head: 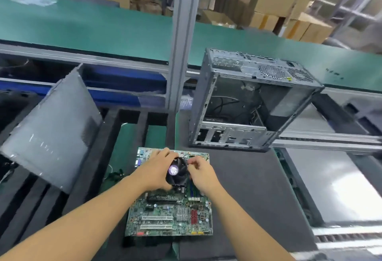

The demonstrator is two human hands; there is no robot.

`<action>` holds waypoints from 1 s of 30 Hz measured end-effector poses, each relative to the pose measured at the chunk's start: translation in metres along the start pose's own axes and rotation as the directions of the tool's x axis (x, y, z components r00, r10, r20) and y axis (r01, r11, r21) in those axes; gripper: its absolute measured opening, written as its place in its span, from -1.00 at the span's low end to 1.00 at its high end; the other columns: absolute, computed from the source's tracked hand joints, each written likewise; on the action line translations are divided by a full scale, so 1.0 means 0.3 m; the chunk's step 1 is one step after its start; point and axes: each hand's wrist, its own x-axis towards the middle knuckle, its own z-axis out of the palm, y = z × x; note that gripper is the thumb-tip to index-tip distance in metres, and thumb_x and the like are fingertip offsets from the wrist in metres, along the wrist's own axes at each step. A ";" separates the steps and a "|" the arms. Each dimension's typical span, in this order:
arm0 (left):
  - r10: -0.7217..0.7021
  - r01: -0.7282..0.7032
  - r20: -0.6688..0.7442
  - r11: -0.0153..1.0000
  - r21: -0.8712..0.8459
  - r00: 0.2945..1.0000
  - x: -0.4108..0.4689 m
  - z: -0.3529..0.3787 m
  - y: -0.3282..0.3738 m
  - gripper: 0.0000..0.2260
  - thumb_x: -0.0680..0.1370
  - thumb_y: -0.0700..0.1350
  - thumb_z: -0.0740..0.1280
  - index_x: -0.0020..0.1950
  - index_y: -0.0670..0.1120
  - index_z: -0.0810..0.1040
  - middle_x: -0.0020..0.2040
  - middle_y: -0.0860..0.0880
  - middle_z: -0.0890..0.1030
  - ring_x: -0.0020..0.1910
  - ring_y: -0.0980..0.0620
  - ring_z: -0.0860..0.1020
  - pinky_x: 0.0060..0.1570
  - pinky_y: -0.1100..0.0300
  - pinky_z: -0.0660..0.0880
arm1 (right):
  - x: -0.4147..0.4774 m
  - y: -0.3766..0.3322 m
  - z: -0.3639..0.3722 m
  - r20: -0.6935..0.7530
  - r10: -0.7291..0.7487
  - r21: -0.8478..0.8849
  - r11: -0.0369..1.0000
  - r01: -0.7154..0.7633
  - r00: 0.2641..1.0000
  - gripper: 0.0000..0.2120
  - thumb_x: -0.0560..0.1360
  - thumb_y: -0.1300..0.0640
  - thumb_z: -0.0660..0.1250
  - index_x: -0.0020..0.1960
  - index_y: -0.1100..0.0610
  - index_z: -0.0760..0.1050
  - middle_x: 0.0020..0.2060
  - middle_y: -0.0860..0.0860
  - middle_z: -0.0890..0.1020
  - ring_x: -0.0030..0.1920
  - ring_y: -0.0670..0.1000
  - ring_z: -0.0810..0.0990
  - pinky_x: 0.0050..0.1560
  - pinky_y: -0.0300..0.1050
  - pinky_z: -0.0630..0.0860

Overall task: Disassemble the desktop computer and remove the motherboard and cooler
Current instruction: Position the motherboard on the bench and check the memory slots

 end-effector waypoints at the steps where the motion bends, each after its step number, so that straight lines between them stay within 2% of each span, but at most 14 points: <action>1: 0.013 -0.013 0.006 1.000 -0.012 1.000 0.037 0.020 0.040 -0.19 0.28 0.06 0.55 0.44 0.07 0.24 0.21 0.10 0.29 0.18 0.07 0.20 0.18 0.09 0.45 | -0.010 0.027 -0.042 -0.027 0.011 -0.002 1.000 -0.011 1.000 -0.86 0.58 0.09 0.21 -0.05 -0.15 0.45 -0.16 -0.15 0.58 -0.37 -0.22 0.48 -0.42 -0.40 0.38; 4: 0.071 -0.070 0.015 0.996 -0.050 0.997 0.145 0.084 0.166 -0.20 0.26 0.07 0.55 0.43 0.09 0.26 0.18 0.08 0.30 0.12 0.05 0.23 0.18 0.11 0.42 | -0.036 0.110 -0.168 -0.095 0.051 -0.017 0.998 -0.053 0.994 -0.89 0.58 0.09 0.21 0.03 -0.10 0.47 -0.12 -0.18 0.57 -0.28 -0.20 0.51 -0.35 -0.36 0.40; 9: 0.130 -0.126 0.032 0.988 -0.092 0.991 0.297 0.182 0.377 -0.25 0.25 0.04 0.56 0.36 0.10 0.32 0.21 0.09 0.30 0.12 0.03 0.26 0.15 0.07 0.46 | -0.072 0.241 -0.348 -0.200 0.143 0.024 0.990 -0.141 0.969 -0.91 0.54 0.03 0.22 0.02 -0.06 0.46 -0.06 -0.04 0.61 -0.06 0.02 0.60 -0.02 0.02 0.54; 12: 0.123 -0.117 0.054 0.989 -0.094 0.991 0.373 0.233 0.472 -0.25 0.26 0.02 0.57 0.38 0.08 0.32 0.23 0.08 0.31 0.11 0.03 0.25 0.15 0.05 0.45 | -0.079 0.305 -0.432 -0.210 0.182 0.048 0.983 -0.176 0.961 -0.88 0.51 0.00 0.21 0.03 -0.11 0.46 -0.03 -0.03 0.64 -0.02 0.02 0.61 0.05 0.05 0.55; 15: 0.106 -0.099 0.088 0.991 -0.085 0.990 0.433 0.279 0.531 -0.25 0.27 0.02 0.57 0.39 0.06 0.32 0.25 0.06 0.30 0.13 0.02 0.26 0.17 0.03 0.45 | -0.070 0.368 -0.493 -0.188 0.213 0.033 0.977 -0.211 0.959 -0.72 0.53 0.05 0.20 0.22 -0.04 0.49 0.12 -0.03 0.61 0.08 -0.01 0.59 0.17 0.01 0.53; 19: 0.093 -0.088 0.129 0.995 -0.045 0.987 0.480 0.325 0.560 -0.26 0.28 0.04 0.56 0.38 0.07 0.31 0.24 0.07 0.29 0.16 -0.01 0.28 0.12 0.00 0.49 | -0.048 0.423 -0.535 -0.140 0.243 0.032 0.970 -0.241 0.960 -0.72 0.56 0.12 0.20 0.25 0.02 0.49 0.08 0.02 0.62 0.04 0.02 0.60 0.11 -0.02 0.53; 21: 0.072 -0.070 0.142 0.997 -0.020 0.987 0.490 0.341 0.551 -0.28 0.29 0.07 0.56 0.36 0.08 0.30 0.23 0.06 0.28 0.16 0.00 0.28 0.09 -0.02 0.52 | -0.033 0.435 -0.540 -0.080 0.248 0.025 0.969 -0.247 0.965 -0.72 0.56 0.10 0.22 0.25 0.05 0.49 0.05 0.10 0.63 0.01 0.11 0.61 0.06 0.00 0.54; 23: 0.047 -0.042 0.157 0.998 -0.037 0.987 0.492 0.351 0.528 -0.29 0.29 0.10 0.55 0.36 0.09 0.31 0.23 0.05 0.28 0.16 0.00 0.28 0.11 -0.02 0.51 | -0.014 0.438 -0.538 0.004 0.221 -0.007 0.975 -0.221 0.975 -0.64 0.51 0.06 0.23 0.28 0.08 0.49 0.01 0.15 0.60 -0.08 0.17 0.58 -0.07 0.00 0.53; 26: -0.004 0.016 0.162 0.997 -0.074 0.987 0.486 0.356 0.492 -0.26 0.30 0.10 0.53 0.41 0.09 0.29 0.21 0.05 0.28 0.16 0.00 0.30 0.16 0.01 0.47 | 0.020 0.434 -0.522 0.105 0.162 -0.050 0.986 -0.157 0.981 -0.58 0.44 0.05 0.23 0.28 0.05 0.50 -0.04 0.09 0.48 -0.22 0.00 0.43 -0.23 -0.19 0.36; 28: -0.028 0.041 0.147 0.995 -0.091 0.989 0.479 0.359 0.478 -0.25 0.31 0.10 0.52 0.43 0.09 0.28 0.21 0.06 0.28 0.16 0.00 0.30 0.16 0.01 0.47 | 0.041 0.435 -0.509 0.105 0.147 -0.080 0.987 -0.139 0.983 -0.60 0.43 0.03 0.25 0.26 0.05 0.49 0.00 0.07 0.45 -0.24 -0.09 0.40 -0.23 -0.26 0.32; 30: -0.033 0.050 0.136 0.991 -0.124 0.990 0.469 0.366 0.465 -0.21 0.31 0.11 0.51 0.47 0.09 0.24 0.25 0.06 0.26 0.19 0.00 0.30 0.21 0.02 0.45 | 0.051 0.432 -0.498 0.078 0.153 -0.141 0.980 -0.141 0.985 -0.55 0.44 -0.08 0.29 0.29 0.04 0.46 0.06 0.01 0.43 -0.16 -0.18 0.42 -0.15 -0.26 0.34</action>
